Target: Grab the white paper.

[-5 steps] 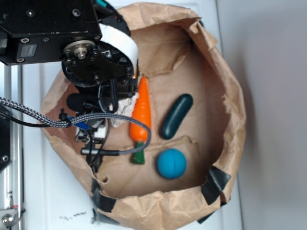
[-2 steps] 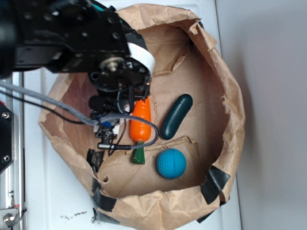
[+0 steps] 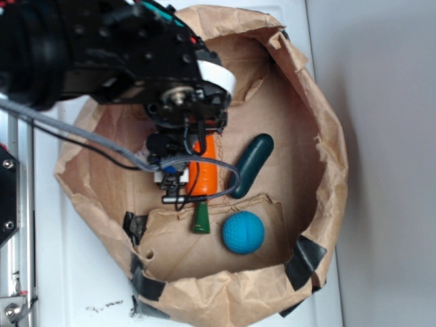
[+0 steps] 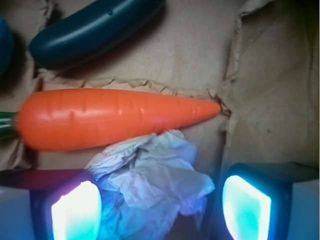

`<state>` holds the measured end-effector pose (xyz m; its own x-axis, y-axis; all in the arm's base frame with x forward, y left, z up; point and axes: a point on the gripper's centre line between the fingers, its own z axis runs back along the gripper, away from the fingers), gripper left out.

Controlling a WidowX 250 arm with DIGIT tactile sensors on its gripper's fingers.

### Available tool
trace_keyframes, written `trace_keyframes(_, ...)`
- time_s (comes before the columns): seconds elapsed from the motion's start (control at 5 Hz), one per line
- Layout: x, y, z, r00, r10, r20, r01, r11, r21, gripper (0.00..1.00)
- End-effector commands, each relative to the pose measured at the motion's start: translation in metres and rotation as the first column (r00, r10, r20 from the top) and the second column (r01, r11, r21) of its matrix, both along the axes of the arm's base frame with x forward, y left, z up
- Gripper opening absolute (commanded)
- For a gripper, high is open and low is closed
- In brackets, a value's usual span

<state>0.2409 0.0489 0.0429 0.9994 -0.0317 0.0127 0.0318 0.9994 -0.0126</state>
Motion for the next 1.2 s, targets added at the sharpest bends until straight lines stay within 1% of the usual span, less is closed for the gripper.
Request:
trace_keyframes(0.0, 0.011, 0.006, -0.011, 0.997, 0.031, 0.068, -0.034, 0.999, 0.032, 0.00)
trace_keyframes(0.2, 0.013, 0.008, -0.011, 0.995, 0.056, 0.079, -0.059, 0.998, 0.037, 0.00)
trace_keyframes(0.4, 0.015, 0.008, -0.005, 0.994, 0.070, 0.083, -0.073, 0.997, 0.028, 0.00)
trace_keyframes(0.6, 0.014, 0.010, 0.007, 0.993, 0.089, 0.074, -0.088, 0.996, -0.006, 0.00)
trace_keyframes(0.8, 0.012, 0.012, 0.037, 0.986, 0.137, 0.090, -0.133, 0.990, -0.051, 0.00)
trace_keyframes(1.0, 0.008, 0.020, 0.077, 0.981, 0.177, 0.084, -0.165, 0.977, -0.137, 0.00)
